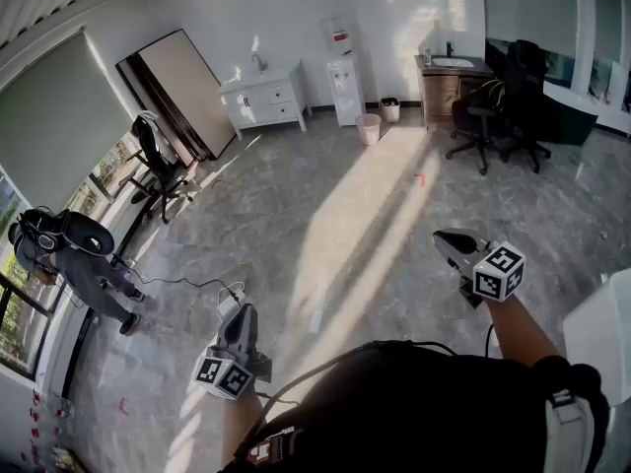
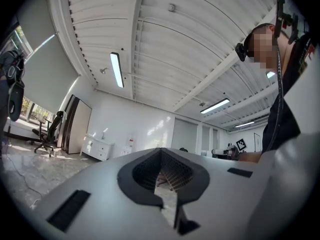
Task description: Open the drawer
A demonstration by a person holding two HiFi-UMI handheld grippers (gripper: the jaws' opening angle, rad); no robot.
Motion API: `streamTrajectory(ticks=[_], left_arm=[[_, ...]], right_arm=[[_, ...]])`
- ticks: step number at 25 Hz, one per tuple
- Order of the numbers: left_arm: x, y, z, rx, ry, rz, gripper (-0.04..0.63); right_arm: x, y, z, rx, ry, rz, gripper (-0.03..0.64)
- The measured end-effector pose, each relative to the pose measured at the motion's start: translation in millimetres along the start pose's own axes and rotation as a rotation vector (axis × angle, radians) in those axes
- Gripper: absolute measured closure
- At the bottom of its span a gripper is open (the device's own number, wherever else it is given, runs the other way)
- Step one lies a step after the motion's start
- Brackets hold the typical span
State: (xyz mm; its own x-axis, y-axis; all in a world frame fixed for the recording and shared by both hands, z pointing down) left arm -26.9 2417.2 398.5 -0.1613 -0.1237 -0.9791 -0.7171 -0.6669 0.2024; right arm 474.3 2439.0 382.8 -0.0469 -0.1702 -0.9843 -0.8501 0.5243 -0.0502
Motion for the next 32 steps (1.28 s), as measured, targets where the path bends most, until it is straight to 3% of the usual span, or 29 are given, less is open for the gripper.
streamTrajectory(ticks=[14, 32], left_arm=[[-8, 15, 1, -0.002, -0.003, 0.024, 0.594], [10, 123, 61, 0.017, -0.023, 0.061, 0.594]], right_arm=[[1, 6, -16, 0.006, 0.018, 0.015, 0.615], [27, 84, -107, -0.001, 0.038, 0.022, 0.615]])
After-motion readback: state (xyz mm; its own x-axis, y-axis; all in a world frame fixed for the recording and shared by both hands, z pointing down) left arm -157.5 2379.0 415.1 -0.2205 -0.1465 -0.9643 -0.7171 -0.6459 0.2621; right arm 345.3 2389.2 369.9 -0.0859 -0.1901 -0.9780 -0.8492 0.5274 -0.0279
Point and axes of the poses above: the fingertips, and each gripper's own axes: z backward along the fingers, y to its left, x out of its top, the point moved 8 cm from there along z, backward along the fingers, and after that the axes turned 7 degrees about y, right-handed, at the moved point
